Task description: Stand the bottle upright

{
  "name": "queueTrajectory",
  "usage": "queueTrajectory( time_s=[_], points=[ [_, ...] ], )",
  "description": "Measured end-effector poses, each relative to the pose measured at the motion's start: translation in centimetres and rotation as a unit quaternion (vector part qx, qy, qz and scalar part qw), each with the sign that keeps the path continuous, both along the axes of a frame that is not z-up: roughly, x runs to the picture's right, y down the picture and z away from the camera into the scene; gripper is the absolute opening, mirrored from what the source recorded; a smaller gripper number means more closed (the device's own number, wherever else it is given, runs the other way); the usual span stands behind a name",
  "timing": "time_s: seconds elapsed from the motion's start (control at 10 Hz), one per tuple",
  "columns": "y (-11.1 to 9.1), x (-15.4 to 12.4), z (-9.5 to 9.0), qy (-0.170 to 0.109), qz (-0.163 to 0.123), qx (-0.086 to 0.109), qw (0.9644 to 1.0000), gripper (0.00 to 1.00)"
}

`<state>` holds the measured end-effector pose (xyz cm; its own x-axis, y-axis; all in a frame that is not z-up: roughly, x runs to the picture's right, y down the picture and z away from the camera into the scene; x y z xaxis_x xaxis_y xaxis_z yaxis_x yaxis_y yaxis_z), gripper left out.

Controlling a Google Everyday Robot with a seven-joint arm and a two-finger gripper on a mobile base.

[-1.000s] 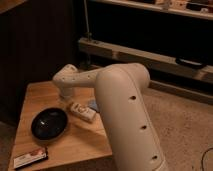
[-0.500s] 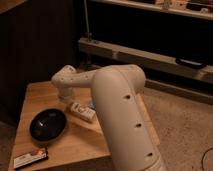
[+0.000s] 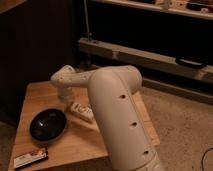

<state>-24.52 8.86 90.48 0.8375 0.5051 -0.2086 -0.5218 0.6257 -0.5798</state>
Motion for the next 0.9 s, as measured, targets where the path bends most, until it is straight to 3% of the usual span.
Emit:
queueTrajectory(
  time_s=[0.6, 0.8, 0.9],
  points=[
    [0.32, 0.05, 0.31, 0.002, -0.004, -0.007, 1.0000, 0.52],
    [0.36, 0.09, 0.32, 0.002, -0.004, -0.009, 1.0000, 0.36],
    [0.35, 0.08, 0.32, 0.002, -0.004, -0.009, 1.0000, 0.33]
  ],
)
